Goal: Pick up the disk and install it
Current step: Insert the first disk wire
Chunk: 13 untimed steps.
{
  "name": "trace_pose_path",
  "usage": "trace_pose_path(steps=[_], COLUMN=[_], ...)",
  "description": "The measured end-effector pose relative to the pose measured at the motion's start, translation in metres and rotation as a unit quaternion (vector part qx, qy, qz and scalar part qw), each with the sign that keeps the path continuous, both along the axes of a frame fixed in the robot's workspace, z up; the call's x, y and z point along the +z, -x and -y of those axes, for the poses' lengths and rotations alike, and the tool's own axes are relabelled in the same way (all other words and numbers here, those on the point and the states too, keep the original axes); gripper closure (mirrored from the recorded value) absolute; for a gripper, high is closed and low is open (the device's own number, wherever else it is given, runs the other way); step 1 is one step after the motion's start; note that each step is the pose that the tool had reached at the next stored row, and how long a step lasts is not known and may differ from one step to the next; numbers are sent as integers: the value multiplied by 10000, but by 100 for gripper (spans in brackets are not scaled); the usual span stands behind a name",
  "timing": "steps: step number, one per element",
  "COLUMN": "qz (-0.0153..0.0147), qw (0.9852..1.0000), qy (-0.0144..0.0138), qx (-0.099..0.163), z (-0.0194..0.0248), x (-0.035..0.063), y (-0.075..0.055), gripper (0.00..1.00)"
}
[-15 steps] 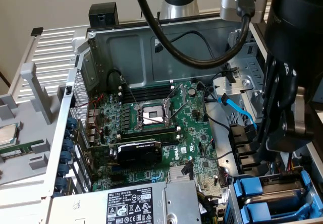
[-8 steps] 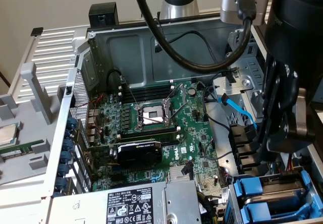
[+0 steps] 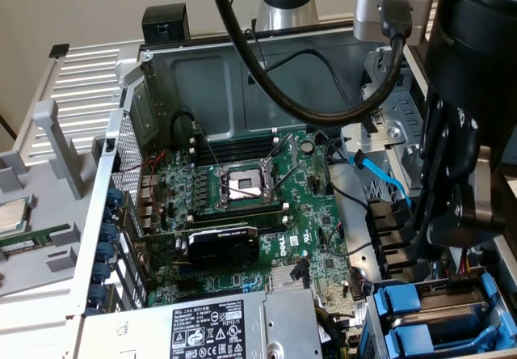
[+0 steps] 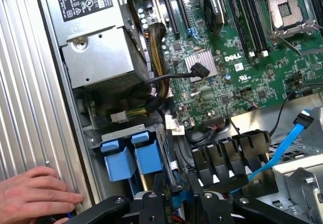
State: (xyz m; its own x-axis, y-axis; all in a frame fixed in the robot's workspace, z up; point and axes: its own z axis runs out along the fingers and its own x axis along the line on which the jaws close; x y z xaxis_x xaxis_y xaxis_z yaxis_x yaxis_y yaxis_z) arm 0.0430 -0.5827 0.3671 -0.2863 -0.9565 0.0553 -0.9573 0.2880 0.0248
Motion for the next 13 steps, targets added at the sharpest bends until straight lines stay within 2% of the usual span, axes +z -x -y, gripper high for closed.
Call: trace_pose_path(steps=[8, 13], qz=[4, 41], qw=[10000, 10000], qy=[0, 0], qx=[23, 65], z=[1, 1], x=[-1, -1], y=[6, 6], gripper=[69, 69])
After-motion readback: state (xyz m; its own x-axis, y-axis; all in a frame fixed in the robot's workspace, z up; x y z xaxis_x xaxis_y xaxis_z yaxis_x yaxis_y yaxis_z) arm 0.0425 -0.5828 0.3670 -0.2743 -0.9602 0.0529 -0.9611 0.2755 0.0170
